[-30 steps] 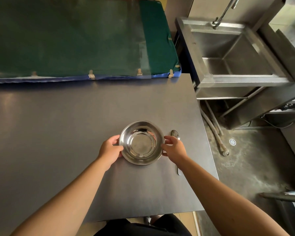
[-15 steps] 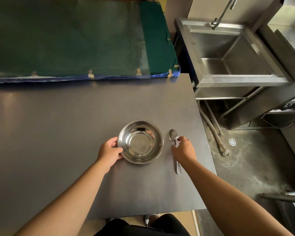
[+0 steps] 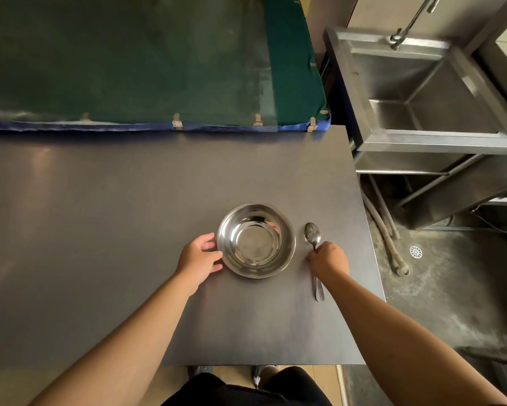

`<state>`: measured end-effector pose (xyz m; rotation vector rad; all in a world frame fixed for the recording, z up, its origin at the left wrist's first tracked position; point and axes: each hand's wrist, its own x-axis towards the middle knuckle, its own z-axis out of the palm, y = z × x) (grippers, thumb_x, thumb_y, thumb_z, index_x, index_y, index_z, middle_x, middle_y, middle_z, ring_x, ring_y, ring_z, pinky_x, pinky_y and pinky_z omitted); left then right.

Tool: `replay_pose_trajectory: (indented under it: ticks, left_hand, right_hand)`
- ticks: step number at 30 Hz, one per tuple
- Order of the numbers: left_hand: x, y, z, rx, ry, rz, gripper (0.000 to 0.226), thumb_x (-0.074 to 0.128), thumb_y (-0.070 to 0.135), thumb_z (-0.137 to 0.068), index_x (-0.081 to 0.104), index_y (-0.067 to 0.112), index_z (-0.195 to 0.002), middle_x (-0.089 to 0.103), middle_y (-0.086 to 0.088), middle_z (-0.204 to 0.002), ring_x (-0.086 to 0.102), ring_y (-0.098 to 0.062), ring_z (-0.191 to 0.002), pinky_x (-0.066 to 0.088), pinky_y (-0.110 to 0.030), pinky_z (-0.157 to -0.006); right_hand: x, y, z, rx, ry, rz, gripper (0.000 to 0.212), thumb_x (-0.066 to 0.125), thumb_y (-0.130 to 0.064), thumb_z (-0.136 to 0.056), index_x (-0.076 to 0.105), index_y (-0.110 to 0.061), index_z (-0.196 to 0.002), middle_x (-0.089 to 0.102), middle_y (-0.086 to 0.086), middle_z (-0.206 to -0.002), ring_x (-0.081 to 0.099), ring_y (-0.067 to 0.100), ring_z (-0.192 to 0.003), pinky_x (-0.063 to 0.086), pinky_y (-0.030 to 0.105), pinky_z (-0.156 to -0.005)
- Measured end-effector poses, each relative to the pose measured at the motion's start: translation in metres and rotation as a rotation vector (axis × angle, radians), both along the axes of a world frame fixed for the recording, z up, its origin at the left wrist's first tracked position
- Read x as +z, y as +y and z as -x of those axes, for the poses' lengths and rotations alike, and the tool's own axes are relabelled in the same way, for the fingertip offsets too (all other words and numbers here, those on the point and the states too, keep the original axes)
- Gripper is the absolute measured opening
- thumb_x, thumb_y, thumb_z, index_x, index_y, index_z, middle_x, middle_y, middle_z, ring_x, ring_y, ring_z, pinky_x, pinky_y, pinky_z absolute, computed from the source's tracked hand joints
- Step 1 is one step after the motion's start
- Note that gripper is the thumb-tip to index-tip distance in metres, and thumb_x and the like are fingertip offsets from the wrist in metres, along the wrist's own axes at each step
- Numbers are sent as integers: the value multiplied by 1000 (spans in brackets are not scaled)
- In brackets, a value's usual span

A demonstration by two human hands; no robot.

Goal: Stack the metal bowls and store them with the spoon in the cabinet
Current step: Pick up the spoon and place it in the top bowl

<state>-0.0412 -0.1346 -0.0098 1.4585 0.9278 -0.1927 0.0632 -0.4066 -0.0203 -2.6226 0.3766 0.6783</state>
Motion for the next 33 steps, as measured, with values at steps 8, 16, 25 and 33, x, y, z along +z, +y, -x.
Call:
replay_pose_trajectory:
  ticks: [8,16,25,33]
  left_hand:
    - [-1,2,3,-1,28,35,62,67,-1,-88,48,14,-145,61,-10,-127,68,-25,-103,61,-40,-79]
    - [-7,5,11,0,50,58,60,69,5,-88,49,14,-144,65,-6,-115,68,-20,-90,62,-36,-73]
    - [-8,11,25,5,56,56,53,68,8,-89,53,14,-140,64,-6,-113,65,-19,-86,62,-39,-78]
    - [-8,15,32,13,58,52,49,66,11,-90,54,17,-137,63,-6,-115,64,-19,-85,62,-40,-79]
  right_hand:
    - [31,20,-1,62,-112,-75,14,57,-18,-89,66,-11,-82,71,10,-77,68,33,-73,59,38,-67]
    - [50,63,12,289,-198,-116,14,57,-29,-91,67,-20,-95,72,7,-87,68,34,-81,54,34,-67]
    - [32,99,20,481,-142,-9,17,59,-23,-88,70,-18,-100,73,6,-94,66,31,-84,43,30,-63]
    - [11,99,23,600,-170,153,15,56,-23,-93,67,-14,-99,73,9,-96,67,32,-88,42,30,-64]
